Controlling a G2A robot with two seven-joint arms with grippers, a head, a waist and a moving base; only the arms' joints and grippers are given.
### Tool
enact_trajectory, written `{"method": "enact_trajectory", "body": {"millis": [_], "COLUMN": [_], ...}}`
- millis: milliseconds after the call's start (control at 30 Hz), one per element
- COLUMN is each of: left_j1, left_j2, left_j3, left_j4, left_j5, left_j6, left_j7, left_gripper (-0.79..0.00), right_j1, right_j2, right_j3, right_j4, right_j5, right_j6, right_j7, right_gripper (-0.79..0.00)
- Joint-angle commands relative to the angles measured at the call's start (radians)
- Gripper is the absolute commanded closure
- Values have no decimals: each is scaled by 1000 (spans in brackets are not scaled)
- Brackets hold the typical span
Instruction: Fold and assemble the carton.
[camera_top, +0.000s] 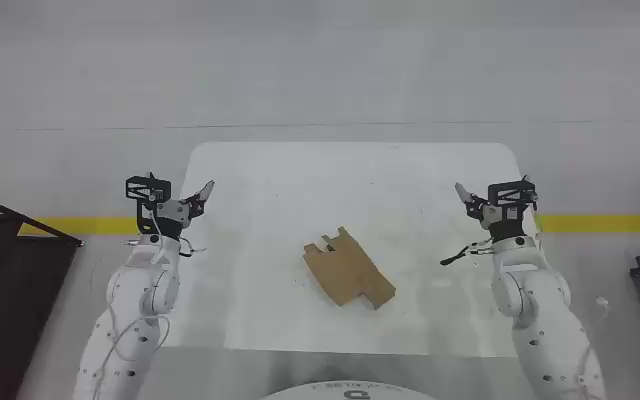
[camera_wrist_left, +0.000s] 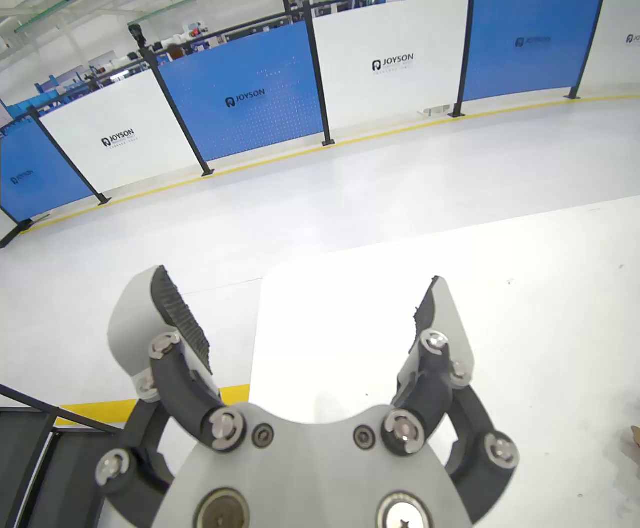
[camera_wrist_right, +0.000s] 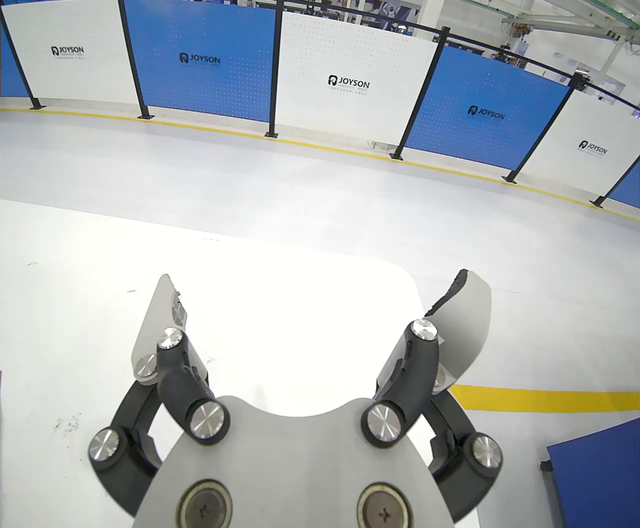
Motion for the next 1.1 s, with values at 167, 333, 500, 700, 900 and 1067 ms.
{"method": "enact_trajectory", "body": {"millis": [167, 333, 500, 700, 900, 1067], "left_j1": [0, -5, 11, 22, 17, 17], "left_j2": [0, -2, -4, 3, 6, 6], "left_j3": [0, 16, 7, -1, 2, 2], "left_j4": [0, -10, -82, -123, -117, -117], "left_j5": [0, -57, -428, -830, -910, -910], "left_j6": [0, -54, -177, -185, -165, -165], "left_j7": [0, -69, -381, -795, -885, -885], "left_gripper": [-785, -785, -785, -785, -785, -785], "right_j1": [0, 0, 0, 0, 0, 0], "right_j2": [0, 0, 0, 0, 0, 0], "right_j3": [0, 0, 0, 0, 0, 0], "right_j4": [0, 0, 0, 0, 0, 0], "right_j5": [0, 0, 0, 0, 0, 0], "right_j6": [0, 0, 0, 0, 0, 0], "right_j7": [0, 0, 0, 0, 0, 0], "right_gripper": [-785, -785, -785, -785, -785, -785]}}
